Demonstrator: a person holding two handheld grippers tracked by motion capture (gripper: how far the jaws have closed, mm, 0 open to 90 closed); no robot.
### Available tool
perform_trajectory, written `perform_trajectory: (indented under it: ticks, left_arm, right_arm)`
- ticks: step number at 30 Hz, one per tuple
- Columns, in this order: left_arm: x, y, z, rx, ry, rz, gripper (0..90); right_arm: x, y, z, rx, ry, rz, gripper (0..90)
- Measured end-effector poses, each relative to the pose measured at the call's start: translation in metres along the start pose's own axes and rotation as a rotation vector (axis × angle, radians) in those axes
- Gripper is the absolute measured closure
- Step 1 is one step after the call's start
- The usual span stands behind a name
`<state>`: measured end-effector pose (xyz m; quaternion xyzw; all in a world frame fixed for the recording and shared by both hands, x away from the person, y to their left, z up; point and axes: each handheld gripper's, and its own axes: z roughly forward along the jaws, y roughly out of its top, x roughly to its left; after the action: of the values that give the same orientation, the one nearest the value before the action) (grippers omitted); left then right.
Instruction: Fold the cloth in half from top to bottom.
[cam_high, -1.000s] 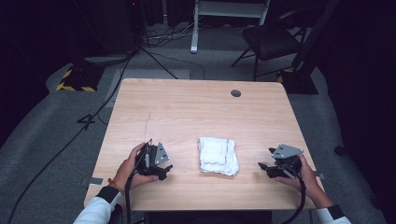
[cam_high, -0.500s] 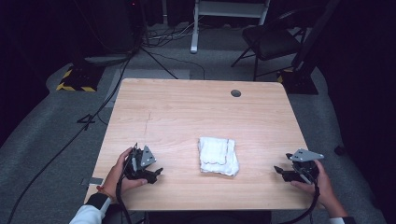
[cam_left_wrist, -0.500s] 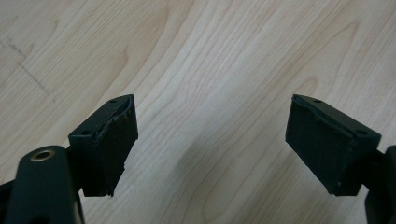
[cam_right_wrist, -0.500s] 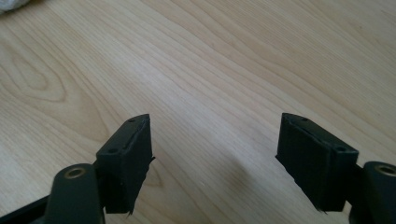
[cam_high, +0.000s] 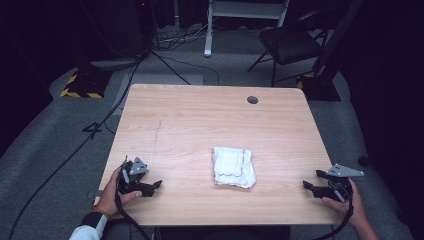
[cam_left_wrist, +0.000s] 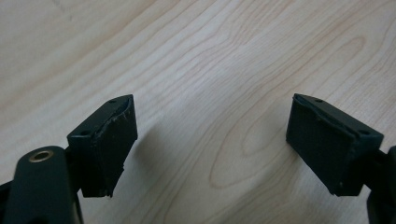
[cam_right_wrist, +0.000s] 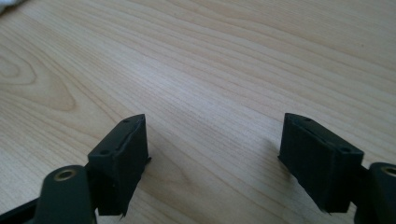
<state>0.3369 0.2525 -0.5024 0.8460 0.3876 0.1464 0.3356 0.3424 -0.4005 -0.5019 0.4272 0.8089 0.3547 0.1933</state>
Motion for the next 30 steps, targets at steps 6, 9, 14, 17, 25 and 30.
perform_trajectory:
  ticks: [6, 9, 14, 17, 25, 30]
  left_arm:
    - [0.0026, -0.0057, -0.0036, -0.012, 0.019, -0.017, 16.2]
    - [0.0026, -0.0057, -0.0035, -0.012, 0.020, -0.017, 16.2]
    - [0.0024, -0.0058, -0.0035, -0.013, 0.021, -0.017, 16.2]
    - [0.0024, -0.0057, -0.0036, -0.011, 0.021, -0.017, 16.1]
    - [0.0025, -0.0057, -0.0036, -0.011, 0.021, -0.016, 16.2]
    - [0.0025, -0.0057, -0.0035, -0.011, 0.019, -0.017, 16.1]
  right_arm:
    - [-0.0016, -0.0015, 0.0001, -0.008, -0.003, 0.012, 23.3]
    - [-0.0016, -0.0016, 0.0001, -0.008, -0.003, 0.011, 23.3]
    - [-0.0016, -0.0017, 0.0001, -0.008, -0.003, 0.011, 23.3]
    - [-0.0016, -0.0017, 0.0001, -0.008, -0.003, 0.011, 23.2]
    - [-0.0015, -0.0017, 0.0001, -0.009, -0.003, 0.011, 23.3]
    - [-0.0016, -0.0017, 0.0001, -0.008, -0.003, 0.011, 23.2]
